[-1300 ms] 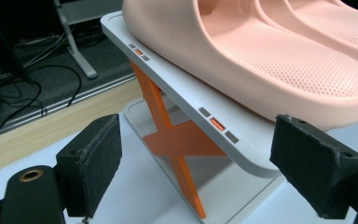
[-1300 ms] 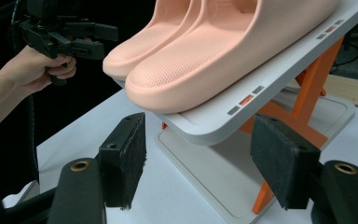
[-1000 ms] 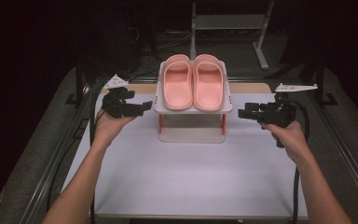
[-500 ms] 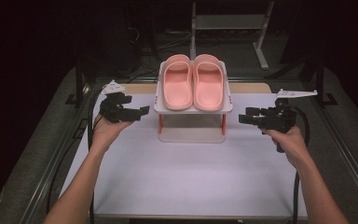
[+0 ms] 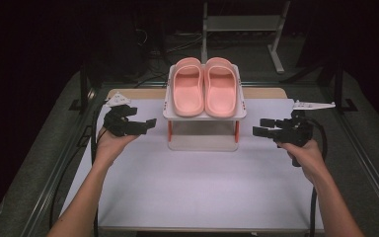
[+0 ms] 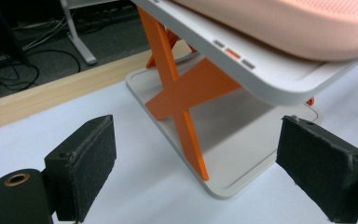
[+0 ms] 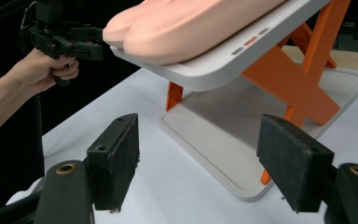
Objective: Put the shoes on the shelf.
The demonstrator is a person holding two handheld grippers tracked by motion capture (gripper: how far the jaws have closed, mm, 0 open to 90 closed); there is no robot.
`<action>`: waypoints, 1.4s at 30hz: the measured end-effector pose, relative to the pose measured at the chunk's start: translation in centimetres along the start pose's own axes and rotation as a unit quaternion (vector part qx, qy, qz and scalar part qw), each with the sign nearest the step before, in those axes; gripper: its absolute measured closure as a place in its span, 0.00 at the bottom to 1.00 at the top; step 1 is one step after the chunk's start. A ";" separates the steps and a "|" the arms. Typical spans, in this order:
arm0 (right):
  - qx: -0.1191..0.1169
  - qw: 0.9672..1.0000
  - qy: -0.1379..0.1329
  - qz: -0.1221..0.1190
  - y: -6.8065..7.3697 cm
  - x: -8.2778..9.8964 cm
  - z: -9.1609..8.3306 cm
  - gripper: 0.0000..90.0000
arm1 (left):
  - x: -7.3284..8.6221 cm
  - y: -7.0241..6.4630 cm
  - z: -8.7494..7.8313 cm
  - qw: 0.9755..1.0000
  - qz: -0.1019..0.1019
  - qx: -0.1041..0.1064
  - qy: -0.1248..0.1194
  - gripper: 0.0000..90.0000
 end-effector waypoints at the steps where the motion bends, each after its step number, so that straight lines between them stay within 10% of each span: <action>1: 0.000 1.000 -0.001 0.001 0.0 0.1 0.0 0.32 | 0.1 0.0 0.0 1.000 -0.001 0.001 0.001 0.12; 42: -0.003 0.999 0.008 0.031 -0.6 6.5 -0.3 0.30 | 6.4 -1.7 -0.6 1.000 -0.002 0.007 0.006 0.11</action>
Point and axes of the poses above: each handheld gripper's, and its own axes: z roughly forward along the jaws, x roughly out of its underside, y roughly to its left, the point moved 9 cm from there along z, roughly forward along the jaws, and after that the axes turned 2 degrees about z, right-handed, at the moved point
